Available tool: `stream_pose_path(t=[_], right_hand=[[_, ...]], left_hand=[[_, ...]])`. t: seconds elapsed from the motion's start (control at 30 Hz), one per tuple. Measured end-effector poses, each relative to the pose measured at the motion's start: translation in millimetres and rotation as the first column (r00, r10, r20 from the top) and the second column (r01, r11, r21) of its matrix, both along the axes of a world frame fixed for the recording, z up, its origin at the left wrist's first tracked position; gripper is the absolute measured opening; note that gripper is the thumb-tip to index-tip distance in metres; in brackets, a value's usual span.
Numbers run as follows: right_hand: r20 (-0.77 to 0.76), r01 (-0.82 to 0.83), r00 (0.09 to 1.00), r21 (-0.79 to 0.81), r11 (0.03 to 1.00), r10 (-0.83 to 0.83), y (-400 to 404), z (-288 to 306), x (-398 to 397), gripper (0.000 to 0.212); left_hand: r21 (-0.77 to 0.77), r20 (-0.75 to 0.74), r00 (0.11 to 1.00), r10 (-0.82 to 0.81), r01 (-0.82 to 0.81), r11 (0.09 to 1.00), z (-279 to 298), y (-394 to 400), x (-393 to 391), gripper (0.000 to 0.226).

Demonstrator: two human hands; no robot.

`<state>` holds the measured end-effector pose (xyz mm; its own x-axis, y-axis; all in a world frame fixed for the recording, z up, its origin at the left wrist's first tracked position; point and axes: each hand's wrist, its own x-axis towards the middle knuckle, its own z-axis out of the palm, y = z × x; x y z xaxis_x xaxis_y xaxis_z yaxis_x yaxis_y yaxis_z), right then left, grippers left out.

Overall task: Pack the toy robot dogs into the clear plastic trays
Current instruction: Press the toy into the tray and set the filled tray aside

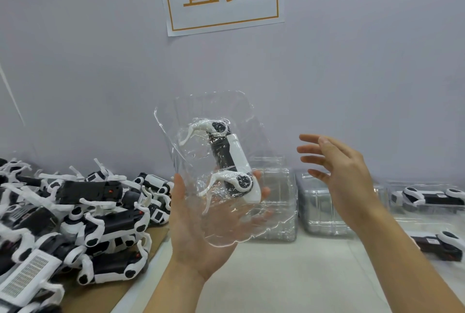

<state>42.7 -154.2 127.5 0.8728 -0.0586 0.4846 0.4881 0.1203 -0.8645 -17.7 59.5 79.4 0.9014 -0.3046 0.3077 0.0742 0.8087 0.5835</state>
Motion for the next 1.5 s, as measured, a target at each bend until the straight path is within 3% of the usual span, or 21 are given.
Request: stream_pose_path(t=[0.1,0.2,0.3,0.43,0.57,0.77,0.83,0.9,1.0,1.07,1.13,1.27,1.37,1.47,1.5], right_hand=[[-0.005,-0.009,1.000,-0.014,1.000,0.008,1,0,-1,0.031],[-0.008,-0.007,1.000,-0.027,1.000,0.007,1,0,-1,0.031],[-0.007,0.011,1.000,-0.040,0.999,-0.011,1,1,0,0.031],[-0.044,0.005,0.999,-0.041,0.999,-0.006,-4,3,0,0.034],[-0.252,-0.057,0.967,-0.034,0.998,0.047,-14,9,-1,0.050],[-0.495,-0.122,0.869,-0.255,0.959,-0.021,-30,17,-7,0.050],[-0.522,-0.189,0.852,-0.390,0.901,-0.047,-31,19,-13,0.057],[-0.504,-0.236,0.858,-0.558,0.796,-0.099,-26,19,-19,0.052],[-0.473,-0.280,0.868,-0.719,0.636,-0.152,-18,13,-19,0.061],[-0.401,-0.276,0.890,-0.852,0.446,-0.216,-15,7,-17,0.069],[-0.319,-0.233,0.912,-0.921,0.312,-0.259,-14,1,-14,0.072],[-0.410,-0.286,0.883,-0.855,0.433,-0.226,-16,-13,-6,0.071],[-0.423,-0.279,0.877,-0.836,0.473,-0.229,-22,-15,-3,0.069],[-0.424,-0.274,0.871,-0.840,0.468,-0.250,-27,-17,-2,0.069],[-0.432,-0.281,0.867,-0.835,0.473,-0.247,-28,-18,-1,0.069]], left_hand=[[0.029,-0.014,0.998,0.061,-0.061,0.998,3,-1,-1,0.117],[0.130,-0.049,0.959,0.281,-0.272,0.953,2,-1,2,0.102],[0.266,0.051,0.943,0.330,-0.331,0.905,3,-5,1,0.098],[0.539,0.251,0.898,0.362,-0.440,0.718,-1,-8,2,0.078],[0.664,0.381,0.863,0.332,-0.505,0.551,-4,-9,4,0.050],[0.727,0.600,0.738,0.309,-0.664,0.173,-11,-12,8,0.059],[0.752,0.624,0.740,0.252,-0.656,0.066,-13,-16,7,0.061],[0.757,0.647,0.740,0.186,-0.652,-0.043,-16,-18,9,0.063],[0.745,0.657,0.748,0.087,-0.629,-0.220,-17,-20,8,0.067],[0.749,0.636,0.770,0.053,-0.600,-0.281,-19,-21,8,0.070],[0.750,0.615,0.788,0.009,-0.582,-0.314,-20,-21,9,0.073],[0.783,0.549,0.834,-0.057,-0.537,-0.313,-24,-25,10,0.084],[0.847,0.507,0.862,-0.013,-0.501,-0.176,-24,-28,9,0.083],[0.898,0.435,0.889,0.140,-0.440,0.004,-26,-33,11,0.069],[0.900,0.424,0.883,0.203,-0.435,0.011,-28,-33,12,0.067]])
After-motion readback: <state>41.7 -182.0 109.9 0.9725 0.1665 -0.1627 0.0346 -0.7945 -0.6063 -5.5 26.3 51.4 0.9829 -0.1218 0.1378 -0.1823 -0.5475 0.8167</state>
